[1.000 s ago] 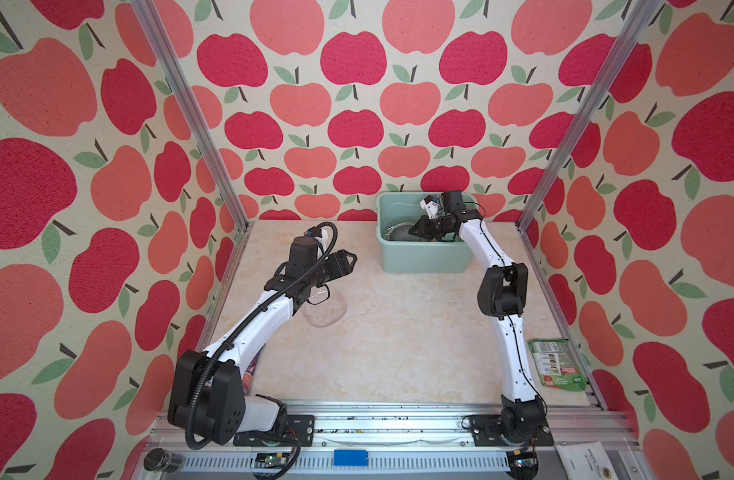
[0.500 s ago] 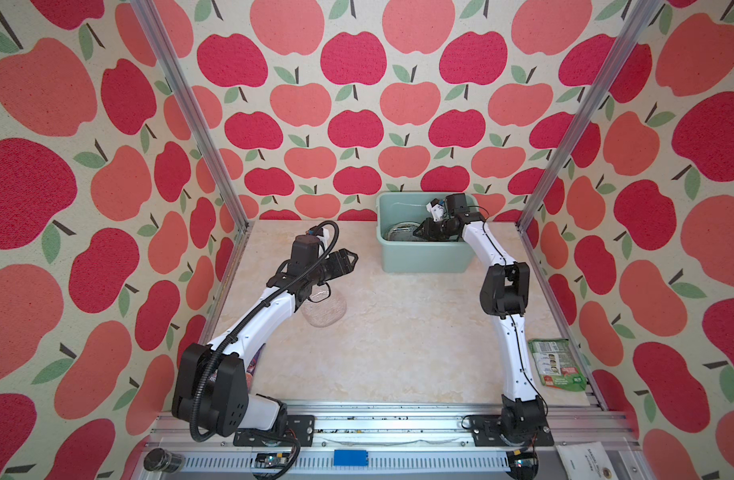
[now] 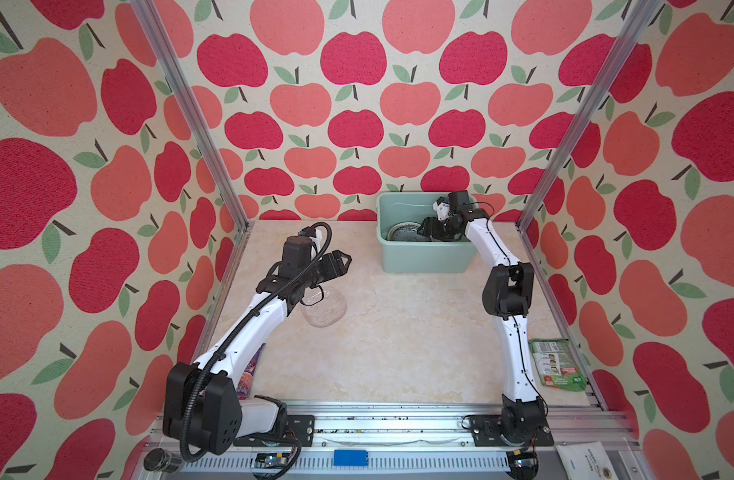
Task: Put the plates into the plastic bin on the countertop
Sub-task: 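Lower the clear plate into the bin onto the stack and open the right gripper, then raise the right gripper out of the bin toward the second clear plate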
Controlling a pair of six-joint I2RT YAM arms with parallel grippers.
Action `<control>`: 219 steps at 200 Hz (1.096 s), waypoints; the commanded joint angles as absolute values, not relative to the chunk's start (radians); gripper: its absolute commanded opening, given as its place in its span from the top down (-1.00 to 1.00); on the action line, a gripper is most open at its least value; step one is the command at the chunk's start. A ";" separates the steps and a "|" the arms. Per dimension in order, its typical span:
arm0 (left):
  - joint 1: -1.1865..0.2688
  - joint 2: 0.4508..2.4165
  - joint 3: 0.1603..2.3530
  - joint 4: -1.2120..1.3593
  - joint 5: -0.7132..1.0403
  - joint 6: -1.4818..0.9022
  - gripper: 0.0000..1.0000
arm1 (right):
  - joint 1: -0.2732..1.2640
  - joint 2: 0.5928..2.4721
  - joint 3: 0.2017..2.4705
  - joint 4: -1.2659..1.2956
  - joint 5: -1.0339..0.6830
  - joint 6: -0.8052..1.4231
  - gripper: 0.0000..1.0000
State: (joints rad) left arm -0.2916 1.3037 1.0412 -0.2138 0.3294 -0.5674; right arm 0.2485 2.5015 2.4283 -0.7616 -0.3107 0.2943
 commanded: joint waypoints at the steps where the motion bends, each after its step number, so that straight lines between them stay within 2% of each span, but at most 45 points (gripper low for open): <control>1: -0.284 1.256 1.097 -0.406 0.253 -0.540 -0.54 | 0.248 2.371 2.442 -0.826 -0.233 0.259 -0.54; 23: -0.278 1.235 1.153 -0.618 0.183 -0.556 -0.61 | 0.258 2.282 2.431 -0.838 -0.226 0.247 -0.60; 40: -0.271 1.206 1.179 -0.742 0.180 -0.561 -0.77 | 0.271 2.208 2.432 -0.860 -0.227 0.241 -0.63; 71: -0.266 1.093 1.187 -0.862 0.183 -0.563 -0.92 | 0.302 2.055 2.403 -0.926 -0.236 0.257 -0.64; 91: -0.259 0.992 1.187 -0.916 0.193 -0.570 -1.00 | 0.337 1.920 2.304 -0.937 -0.246 0.283 -0.63; 112: -0.245 0.922 1.186 -0.981 0.237 -0.580 -0.99 | 0.381 1.744 2.122 -0.888 -0.300 0.367 -0.63; 132: -0.228 0.884 1.171 -1.051 0.305 -0.596 -0.98 | 0.428 1.533 1.836 -0.720 -0.338 0.520 -0.63; 166: -0.193 0.826 1.052 -1.061 0.439 -0.683 -0.98 | 0.557 1.212 1.382 -0.482 -0.257 0.736 -0.61; 193: -0.171 0.799 0.969 -1.033 0.451 -0.760 -0.98 | 0.673 1.071 1.171 -0.450 -0.135 0.828 -0.59; 219: -0.159 0.793 0.948 -1.015 0.422 -0.756 -0.98 | 0.777 1.031 1.036 -0.420 -0.048 0.910 -0.58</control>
State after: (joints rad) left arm -0.1722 0.8112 0.9581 -1.0206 0.4156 -0.7189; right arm 0.7097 1.0546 1.1282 -0.5007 -0.1715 0.7753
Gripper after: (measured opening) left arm 0.991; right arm 0.791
